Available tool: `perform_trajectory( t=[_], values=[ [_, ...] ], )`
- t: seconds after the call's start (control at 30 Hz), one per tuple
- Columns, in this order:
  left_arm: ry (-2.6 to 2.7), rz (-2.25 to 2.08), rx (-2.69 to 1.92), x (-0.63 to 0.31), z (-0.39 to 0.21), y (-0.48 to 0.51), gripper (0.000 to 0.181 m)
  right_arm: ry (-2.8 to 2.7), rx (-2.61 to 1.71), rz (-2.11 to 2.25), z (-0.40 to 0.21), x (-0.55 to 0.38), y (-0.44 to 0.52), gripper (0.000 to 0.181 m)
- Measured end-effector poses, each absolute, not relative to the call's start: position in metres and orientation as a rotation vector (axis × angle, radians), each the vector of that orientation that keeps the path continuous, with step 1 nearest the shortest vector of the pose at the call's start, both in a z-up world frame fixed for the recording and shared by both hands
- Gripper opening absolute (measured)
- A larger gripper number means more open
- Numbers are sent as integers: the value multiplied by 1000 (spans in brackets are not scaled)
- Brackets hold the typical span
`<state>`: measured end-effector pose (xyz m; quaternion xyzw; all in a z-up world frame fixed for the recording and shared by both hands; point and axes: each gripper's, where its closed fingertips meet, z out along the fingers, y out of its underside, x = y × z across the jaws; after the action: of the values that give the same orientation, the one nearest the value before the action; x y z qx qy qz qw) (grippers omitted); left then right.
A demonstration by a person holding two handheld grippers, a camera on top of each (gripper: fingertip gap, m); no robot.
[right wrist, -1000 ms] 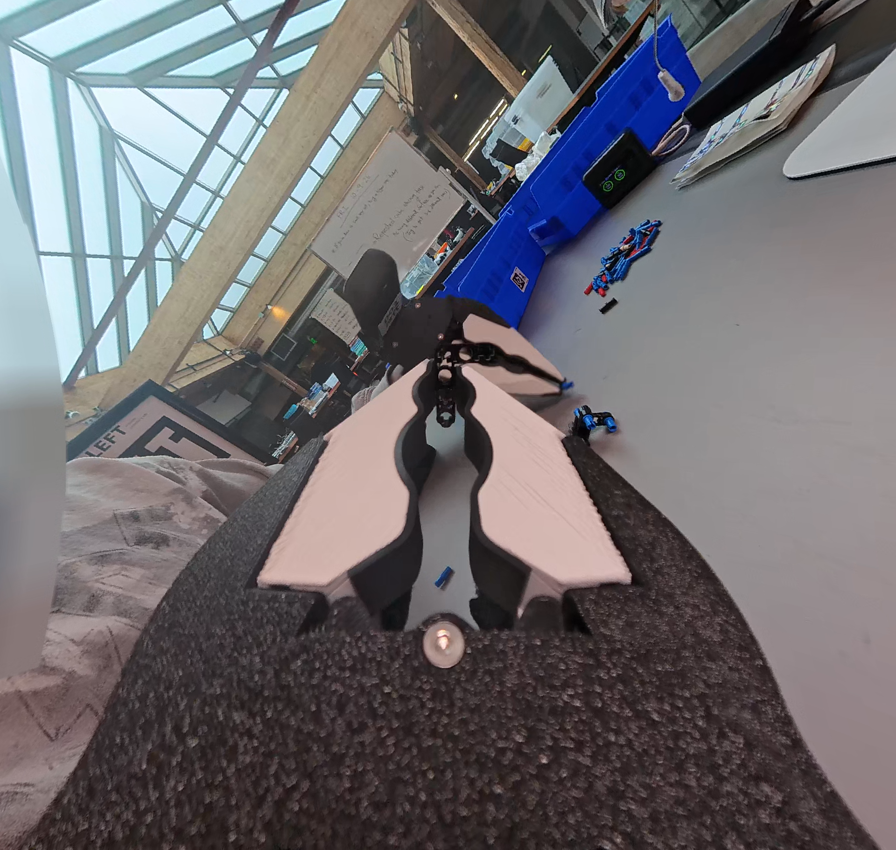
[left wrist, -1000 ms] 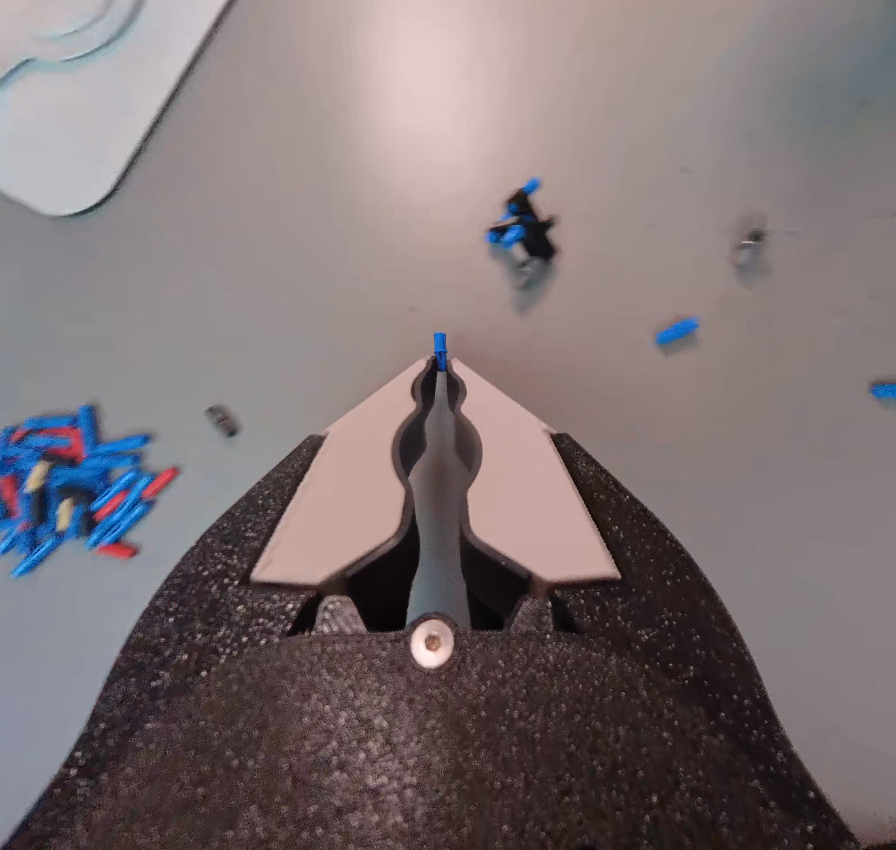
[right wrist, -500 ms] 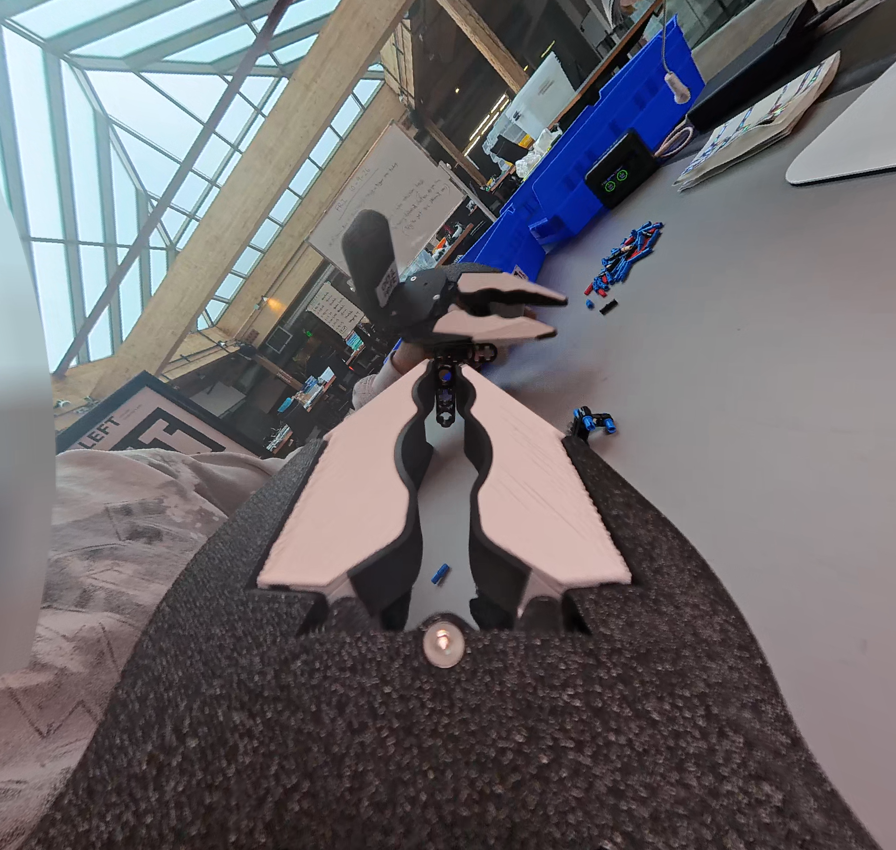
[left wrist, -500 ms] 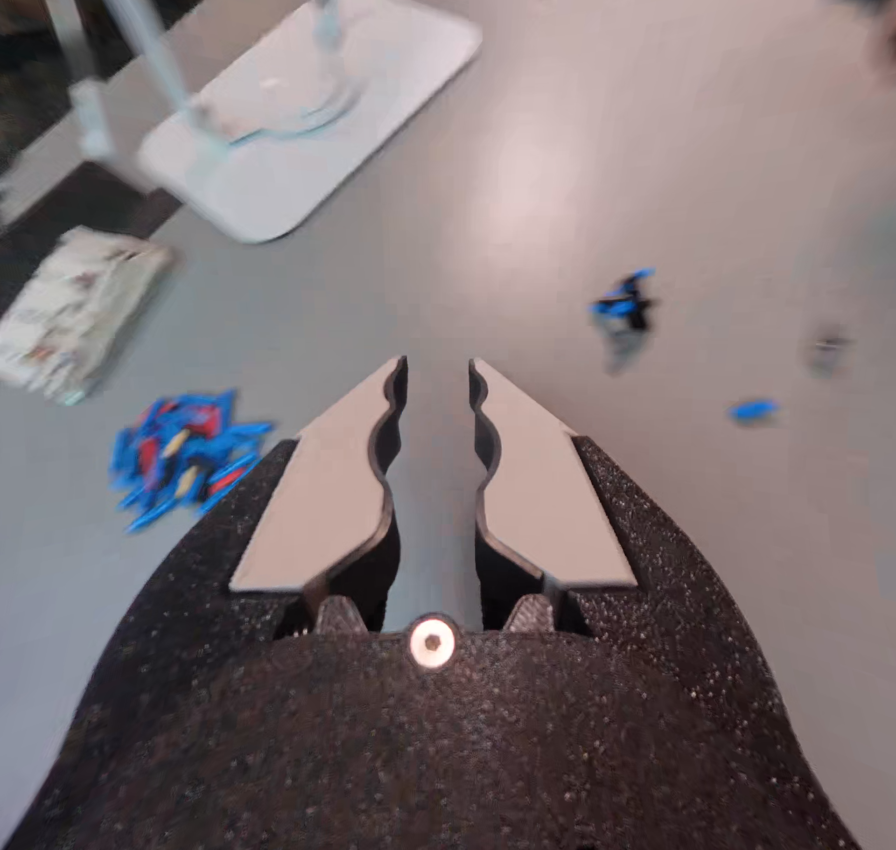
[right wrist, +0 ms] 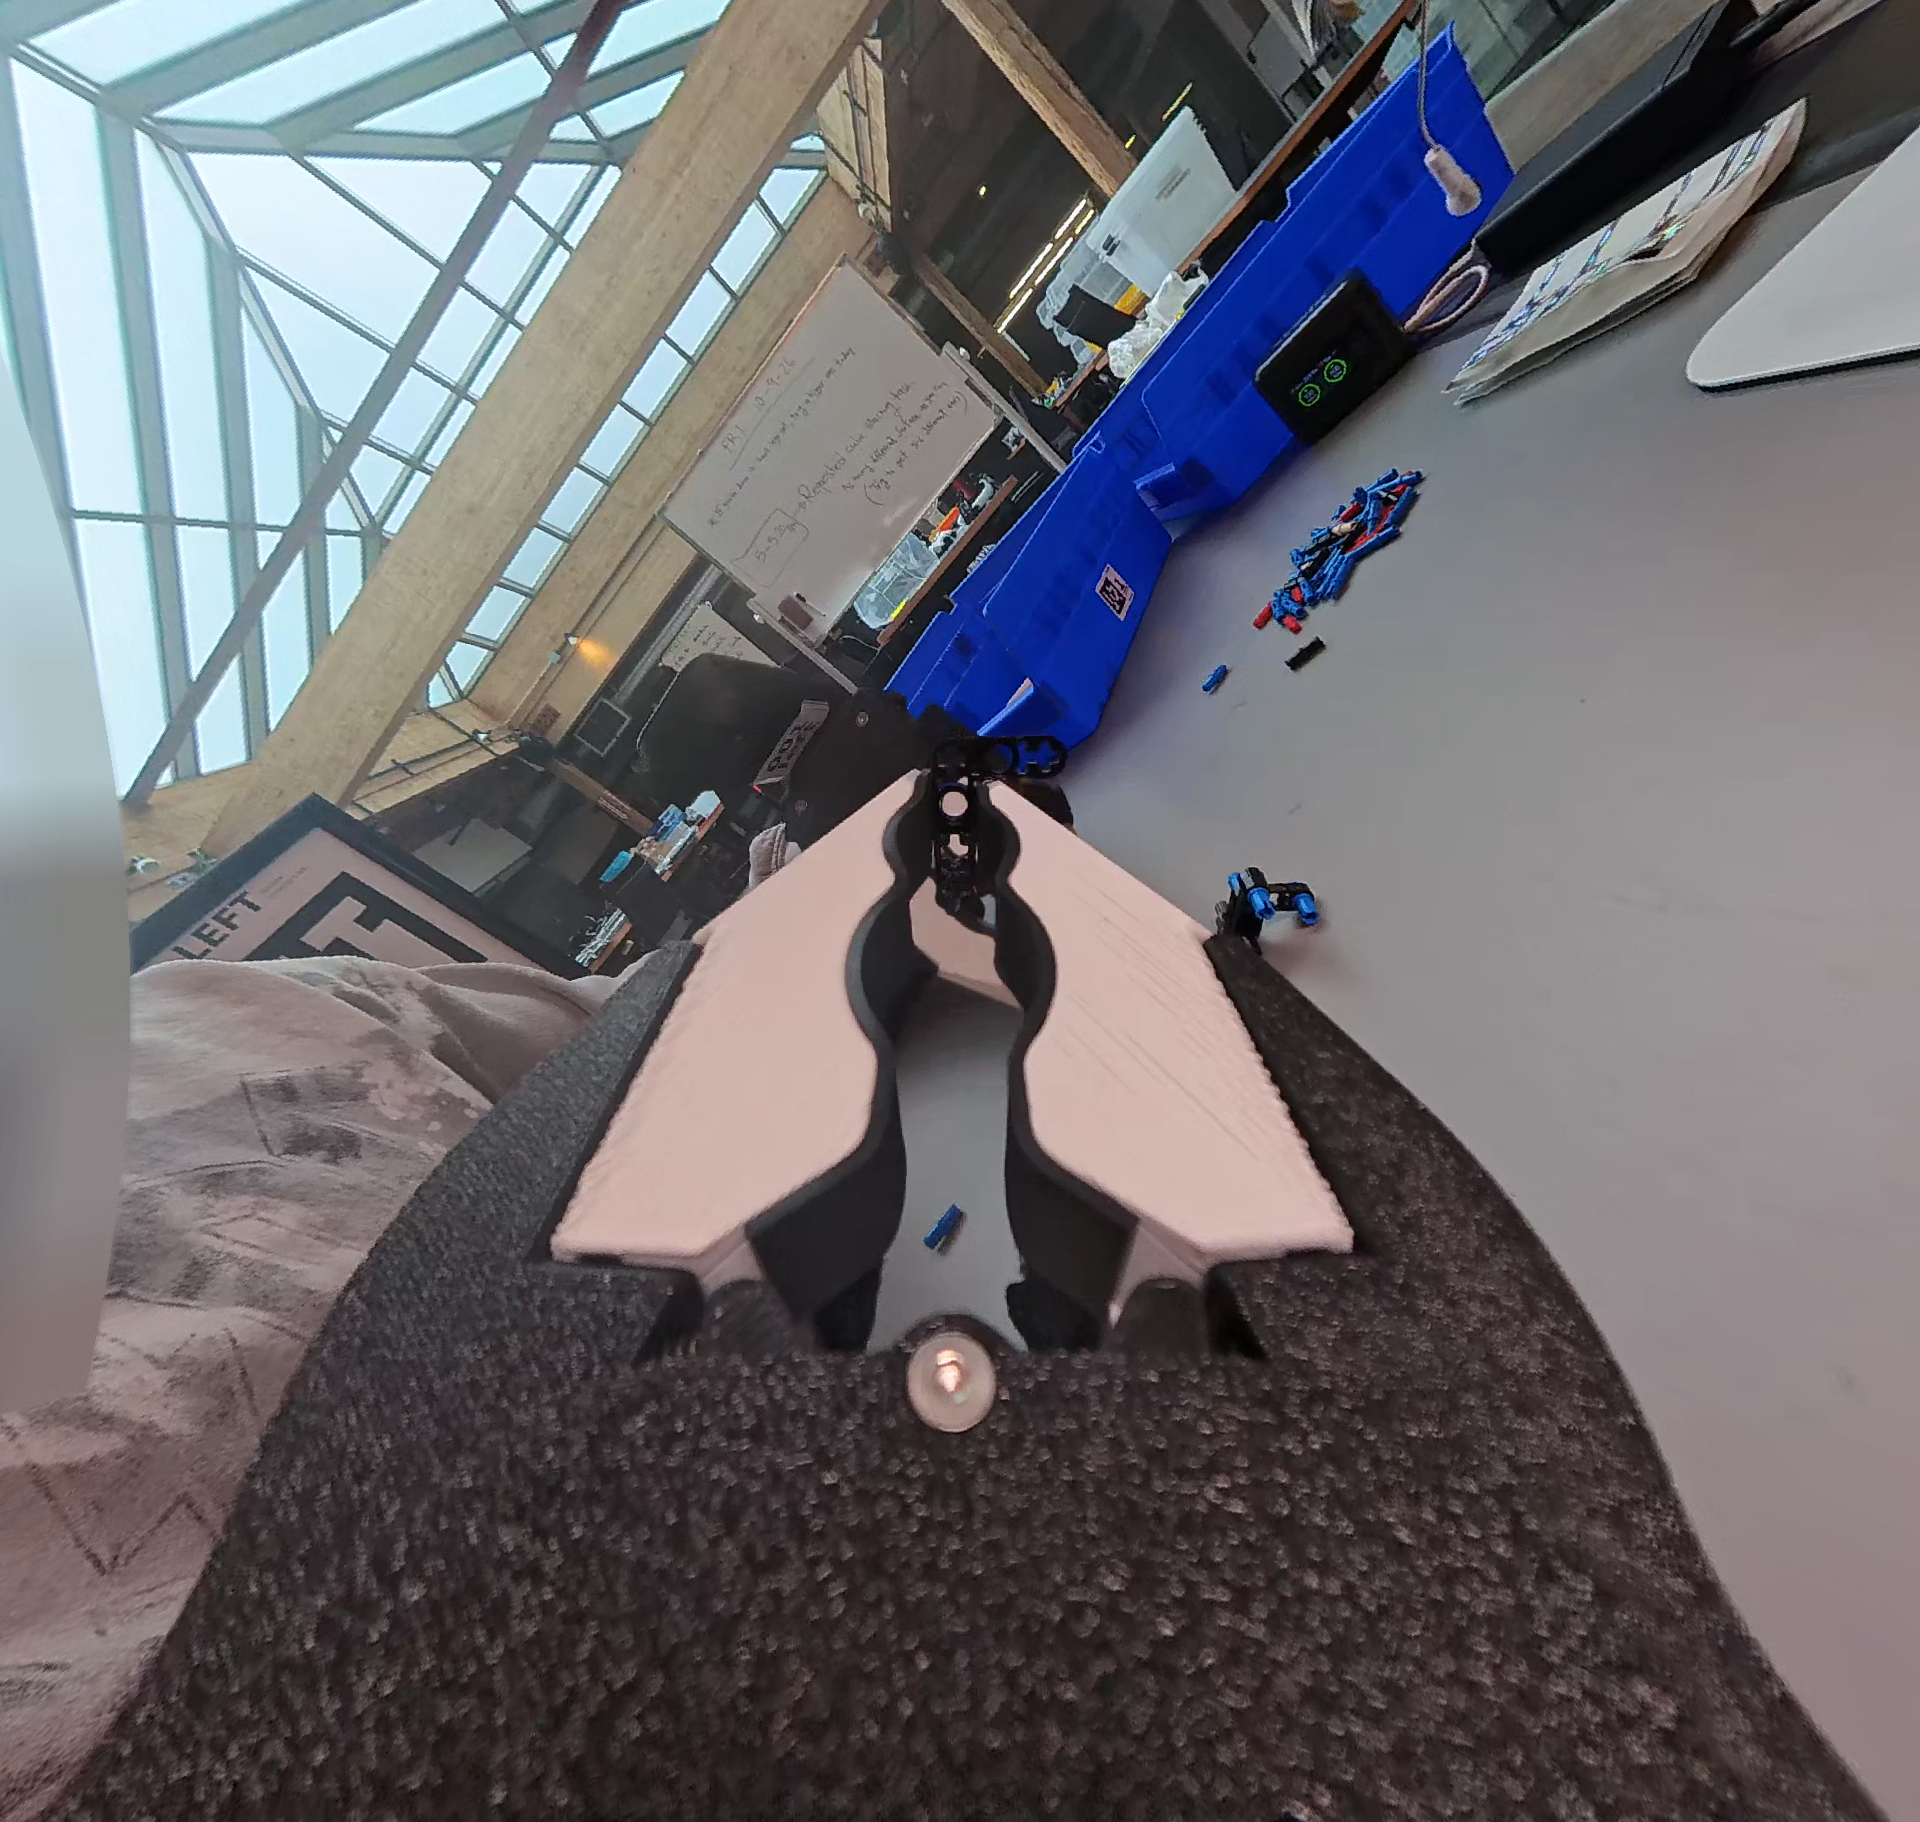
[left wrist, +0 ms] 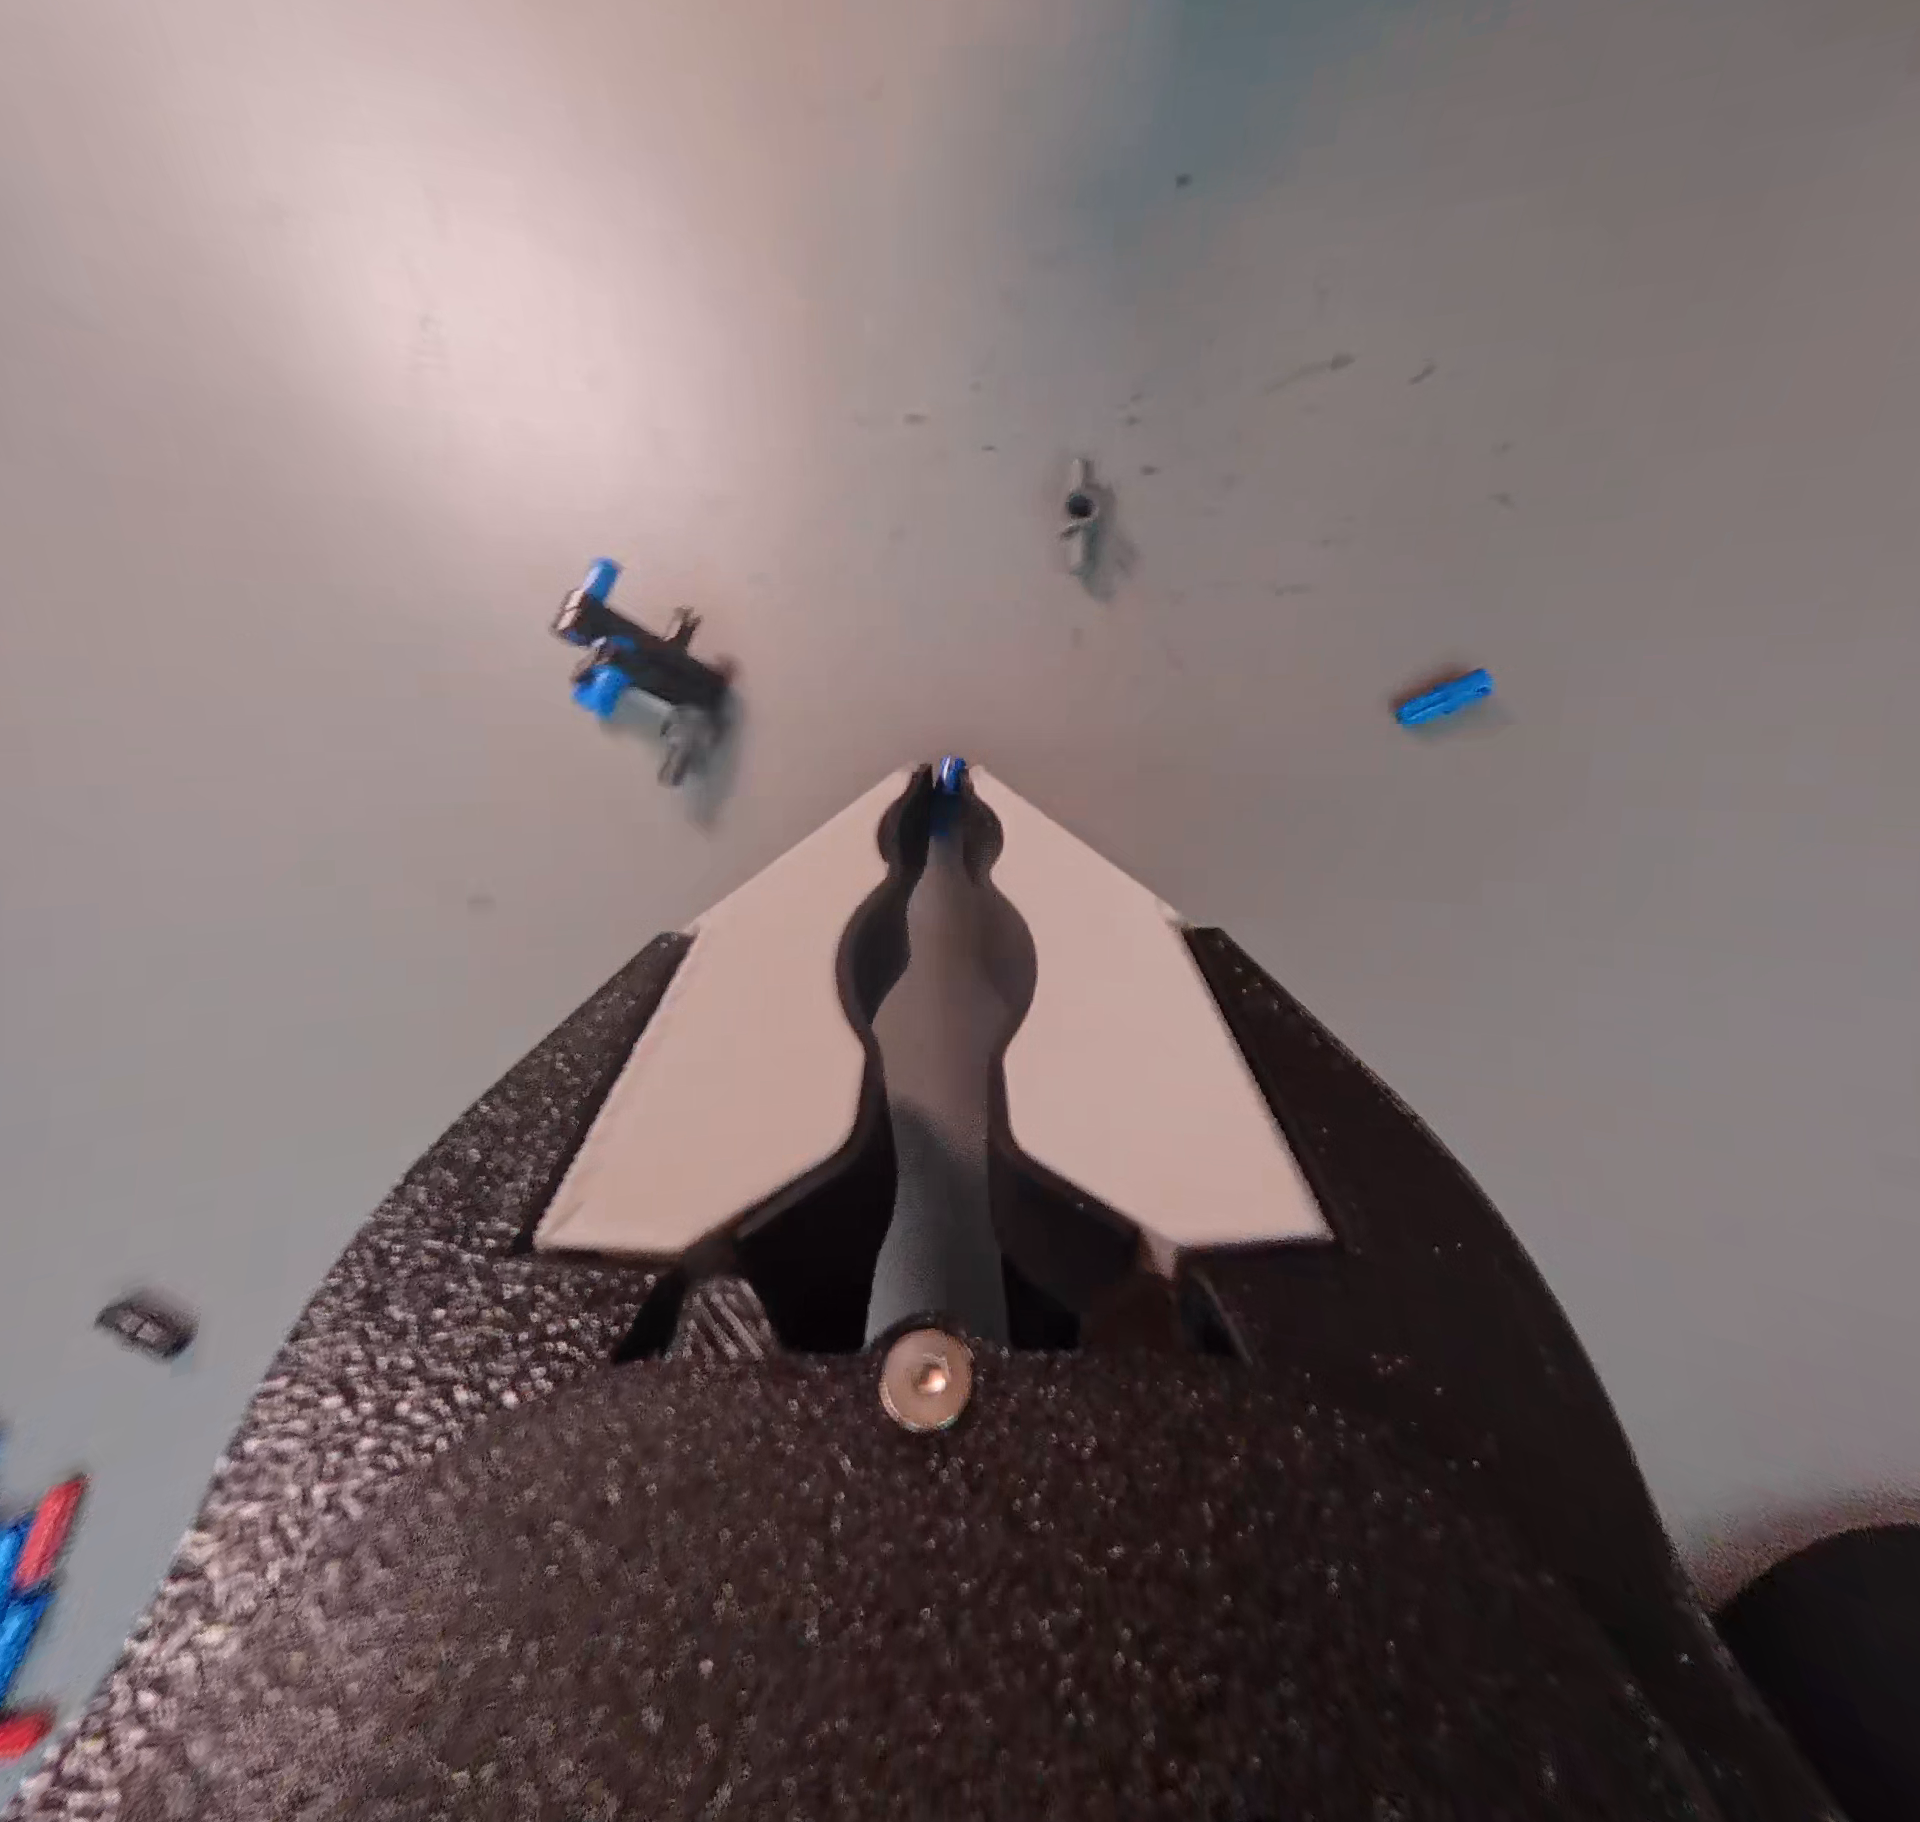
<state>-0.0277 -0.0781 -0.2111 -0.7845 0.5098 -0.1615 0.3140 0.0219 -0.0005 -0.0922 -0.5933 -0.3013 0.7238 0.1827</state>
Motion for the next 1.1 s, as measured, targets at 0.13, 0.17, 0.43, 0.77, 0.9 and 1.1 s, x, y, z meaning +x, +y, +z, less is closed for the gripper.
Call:
perform_trajectory(
  t=[0.13,0.17,0.43,0.77,0.9,1.1],
  values=[
    [893,-92,-2140,-100,-185,-23,5,-850,-1664,2043,-90,23,-1,7],
    [713,2,-2179,-130,-179,-9,5,-851,-1664,2045,-90,22,-1,7],
    [158,294,-2334,-234,-200,24,10,-875,-1675,2049,-94,19,-6,7],
    [127,330,-2257,-233,-133,-18,28,-863,-1672,2059,-92,21,-4,7],
    [221,214,-2510,-220,-163,-41,23,-859,-1682,2074,-95,19,-5,7],
    [136,305,-2596,-235,-202,-34,23,-863,-1656,2067,-88,22,-5,7]
  ],
)
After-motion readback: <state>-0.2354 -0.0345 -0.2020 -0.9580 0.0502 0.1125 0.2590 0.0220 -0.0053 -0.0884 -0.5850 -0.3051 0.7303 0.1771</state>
